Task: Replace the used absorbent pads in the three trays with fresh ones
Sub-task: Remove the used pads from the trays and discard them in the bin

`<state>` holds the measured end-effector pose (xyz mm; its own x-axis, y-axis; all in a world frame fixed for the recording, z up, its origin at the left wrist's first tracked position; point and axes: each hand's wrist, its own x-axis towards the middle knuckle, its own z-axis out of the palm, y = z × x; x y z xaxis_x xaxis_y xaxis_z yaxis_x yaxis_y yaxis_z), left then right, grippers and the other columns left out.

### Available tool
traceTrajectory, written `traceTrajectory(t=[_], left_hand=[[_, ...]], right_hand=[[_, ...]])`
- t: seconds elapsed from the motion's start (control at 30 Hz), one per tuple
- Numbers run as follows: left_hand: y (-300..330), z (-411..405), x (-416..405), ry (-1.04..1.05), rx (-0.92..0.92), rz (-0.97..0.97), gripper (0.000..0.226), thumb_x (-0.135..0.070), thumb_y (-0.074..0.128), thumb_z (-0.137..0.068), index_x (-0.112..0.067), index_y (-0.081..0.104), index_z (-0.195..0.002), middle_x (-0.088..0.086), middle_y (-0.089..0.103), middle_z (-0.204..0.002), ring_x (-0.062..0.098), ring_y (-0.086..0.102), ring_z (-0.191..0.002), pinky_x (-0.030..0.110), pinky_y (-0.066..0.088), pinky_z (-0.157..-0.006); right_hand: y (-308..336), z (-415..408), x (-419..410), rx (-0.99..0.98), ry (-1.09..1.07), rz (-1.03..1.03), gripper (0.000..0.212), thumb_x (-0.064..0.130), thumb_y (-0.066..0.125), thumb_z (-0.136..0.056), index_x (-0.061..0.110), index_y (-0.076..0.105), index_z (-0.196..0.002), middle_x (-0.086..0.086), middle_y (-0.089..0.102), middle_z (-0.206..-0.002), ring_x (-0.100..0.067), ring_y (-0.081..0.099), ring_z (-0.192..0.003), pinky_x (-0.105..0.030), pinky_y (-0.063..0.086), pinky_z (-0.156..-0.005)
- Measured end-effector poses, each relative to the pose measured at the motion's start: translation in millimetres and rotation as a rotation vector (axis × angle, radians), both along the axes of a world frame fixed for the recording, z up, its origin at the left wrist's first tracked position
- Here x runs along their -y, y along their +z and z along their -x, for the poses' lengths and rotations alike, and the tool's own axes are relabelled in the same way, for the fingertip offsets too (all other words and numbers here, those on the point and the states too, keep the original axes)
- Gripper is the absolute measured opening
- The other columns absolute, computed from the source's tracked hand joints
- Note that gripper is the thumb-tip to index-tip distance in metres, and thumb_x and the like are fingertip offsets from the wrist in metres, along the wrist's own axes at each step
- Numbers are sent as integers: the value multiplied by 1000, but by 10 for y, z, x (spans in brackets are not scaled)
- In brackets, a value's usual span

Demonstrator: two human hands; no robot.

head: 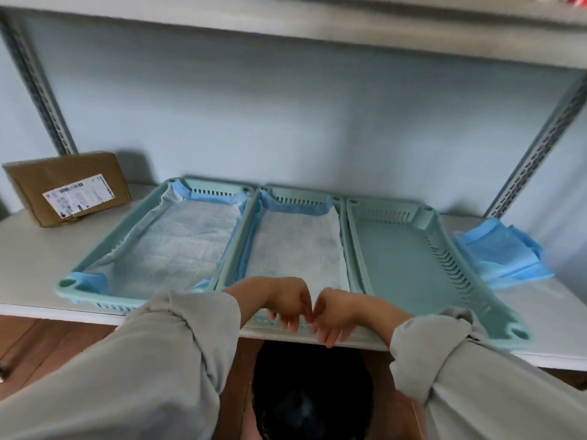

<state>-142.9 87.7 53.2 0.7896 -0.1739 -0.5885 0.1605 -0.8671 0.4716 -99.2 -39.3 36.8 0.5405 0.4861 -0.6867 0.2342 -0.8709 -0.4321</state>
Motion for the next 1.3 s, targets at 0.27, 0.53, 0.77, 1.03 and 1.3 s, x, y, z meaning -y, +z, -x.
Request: traceTrajectory(t=[0.27, 0.53, 0.77, 1.03, 1.3], left_hand=[[-178, -252, -422, 83, 221, -291, 38, -30, 57, -92, -18, 55, -128, 3, 51, -136, 23, 50, -125, 35, 39, -107], [-219, -280, -702, -121, -52, -346, 34, -17, 57, -93, -10, 61, -126, 10, 60, -129, 28, 60, -114, 28, 47, -85], [-108, -368, -961, -126, -34, -367, 36, -17, 66, -87, -9, 63, -121, 8, 62, -125, 24, 59, -111, 24, 42, -83], [-57, -490, -1062, 417, 444, -104, 15, -27, 43, -95, -18, 55, -91, 7, 58, -101, 24, 55, -93, 29, 41, -80], [41, -526, -1004, 476, 555, 86, 36, -51, 50, -91, -21, 46, -111, 1, 56, -105, 20, 56, -95, 28, 41, -78]], right_hand=[[-7, -538, -8, 578, -75, -56, 27, 19, 60, -88, 18, 62, -115, -4, 64, -118, -21, 61, -107, -31, 48, -94], [-46, -744, -49, 393, 246, 268, 34, 23, 73, -79, 9, 69, -110, -8, 68, -114, -24, 64, -102, -32, 52, -88], [75, -1102, -78, 676, -383, -348, 16, 25, 51, -93, 12, 58, -87, -7, 61, -90, -26, 57, -88, -29, 40, -74], [52, -1085, 193, 310, -114, -278, 38, 28, 80, -74, 17, 61, -105, 7, 53, -93, -14, 57, -96, -19, 40, -77], [185, -1035, 161, 491, -388, -615, 5, 11, 64, -86, 12, 65, -81, 2, 57, -68, -11, 51, -64, -18, 38, -56]])
